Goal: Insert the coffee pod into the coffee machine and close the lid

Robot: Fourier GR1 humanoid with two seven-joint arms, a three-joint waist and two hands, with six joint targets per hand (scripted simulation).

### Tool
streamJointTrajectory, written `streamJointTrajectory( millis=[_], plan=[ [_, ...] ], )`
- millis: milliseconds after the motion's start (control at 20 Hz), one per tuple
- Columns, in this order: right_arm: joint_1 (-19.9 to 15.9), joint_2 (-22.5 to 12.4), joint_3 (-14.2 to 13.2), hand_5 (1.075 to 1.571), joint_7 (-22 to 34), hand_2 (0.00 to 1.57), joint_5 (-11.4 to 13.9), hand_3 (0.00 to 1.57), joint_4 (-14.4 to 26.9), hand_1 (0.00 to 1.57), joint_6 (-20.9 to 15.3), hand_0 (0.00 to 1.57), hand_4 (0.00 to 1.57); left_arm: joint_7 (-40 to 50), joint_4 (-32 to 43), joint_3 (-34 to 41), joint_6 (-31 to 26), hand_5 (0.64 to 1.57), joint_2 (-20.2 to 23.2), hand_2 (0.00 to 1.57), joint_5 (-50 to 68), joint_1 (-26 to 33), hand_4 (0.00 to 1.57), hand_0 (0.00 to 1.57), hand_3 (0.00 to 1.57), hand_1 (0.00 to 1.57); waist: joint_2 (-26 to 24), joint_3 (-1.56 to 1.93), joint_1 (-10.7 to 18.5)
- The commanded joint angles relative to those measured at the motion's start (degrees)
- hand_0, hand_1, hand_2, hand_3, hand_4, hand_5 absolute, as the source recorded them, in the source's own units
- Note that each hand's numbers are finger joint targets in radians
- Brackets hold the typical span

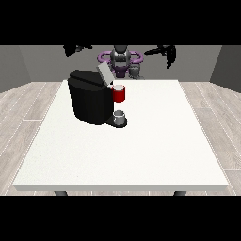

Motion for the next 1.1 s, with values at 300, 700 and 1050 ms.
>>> streamJointTrajectory(
  millis=[300,700,1050],
  plan=[
    [-8.25,-3.22,0.49,1.571,5.94,0.00,-0.57,0.00,-1.70,0.00,3.35,0.00,0.00,1.72,-6.86,-1.42,-3.83,1.571,-5.16,0.00,5.91,7.44,0.03,0.00,0.00,0.00,0.99,0.02,6.23],
    [-9.97,-0.87,4.39,1.571,3.97,0.00,4.24,0.00,0.46,0.00,3.17,0.00,0.00,5.18,-18.71,-6.91,-1.61,1.571,-6.14,0.00,10.41,13.45,0.10,0.00,0.00,0.00,3.17,0.04,7.58],
    [-12.20,-1.58,-1.33,1.571,-1.67,0.00,0.44,0.00,7.71,0.00,5.23,0.00,0.00,7.11,-27.12,-9.61,-0.82,1.571,-6.19,0.00,15.50,18.55,0.00,0.00,0.00,0.00,8.26,0.05,9.34]
  ],
)
